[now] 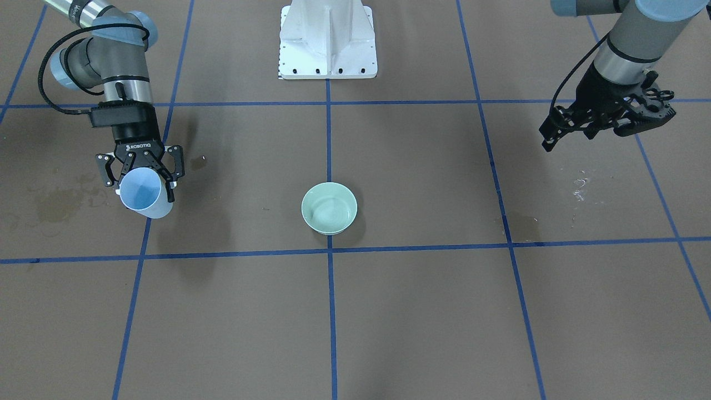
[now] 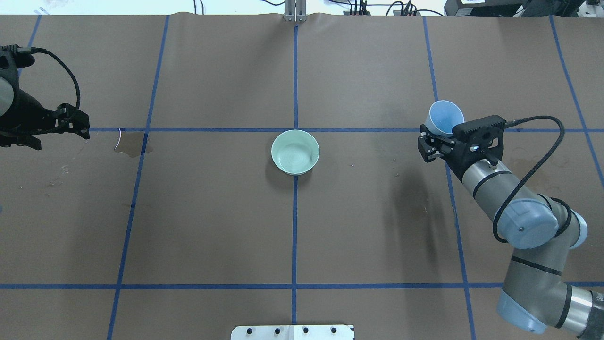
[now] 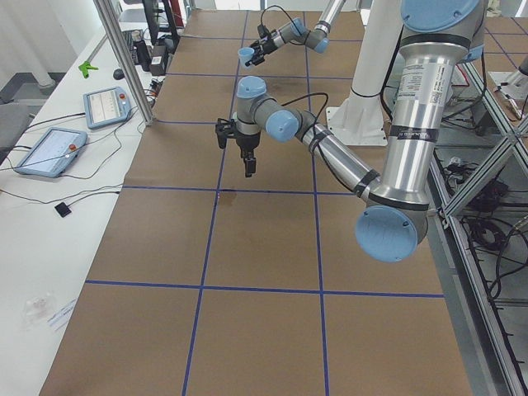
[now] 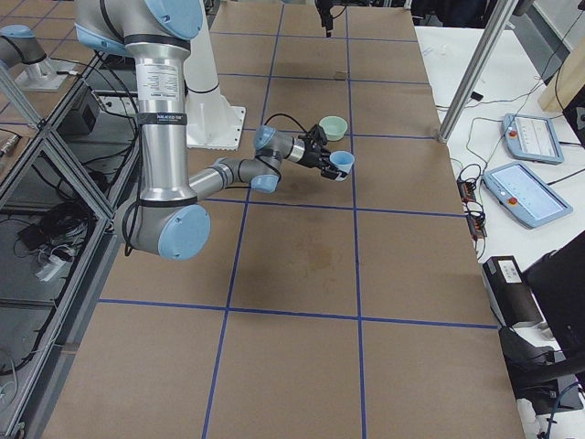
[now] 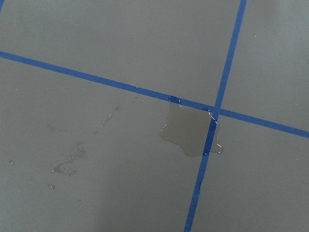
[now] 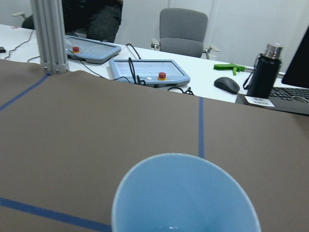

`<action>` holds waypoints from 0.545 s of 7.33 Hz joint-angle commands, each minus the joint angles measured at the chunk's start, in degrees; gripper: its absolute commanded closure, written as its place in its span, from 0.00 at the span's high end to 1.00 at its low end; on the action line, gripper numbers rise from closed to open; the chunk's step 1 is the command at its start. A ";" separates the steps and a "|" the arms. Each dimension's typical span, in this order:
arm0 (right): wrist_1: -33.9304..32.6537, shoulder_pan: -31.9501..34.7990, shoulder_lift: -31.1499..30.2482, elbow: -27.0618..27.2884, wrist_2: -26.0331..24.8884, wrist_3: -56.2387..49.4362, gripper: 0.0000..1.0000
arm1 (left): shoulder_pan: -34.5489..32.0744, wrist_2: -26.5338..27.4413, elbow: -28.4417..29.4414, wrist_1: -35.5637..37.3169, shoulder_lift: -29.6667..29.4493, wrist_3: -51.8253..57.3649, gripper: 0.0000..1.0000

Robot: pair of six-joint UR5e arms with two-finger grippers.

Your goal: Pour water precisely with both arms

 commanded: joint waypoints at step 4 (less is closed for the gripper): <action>-2.44 1.53 12.33 -4.93 17.28 -11.93 0.00 | 0.09 0.00 0.30 -0.04 -0.93 0.78 1.00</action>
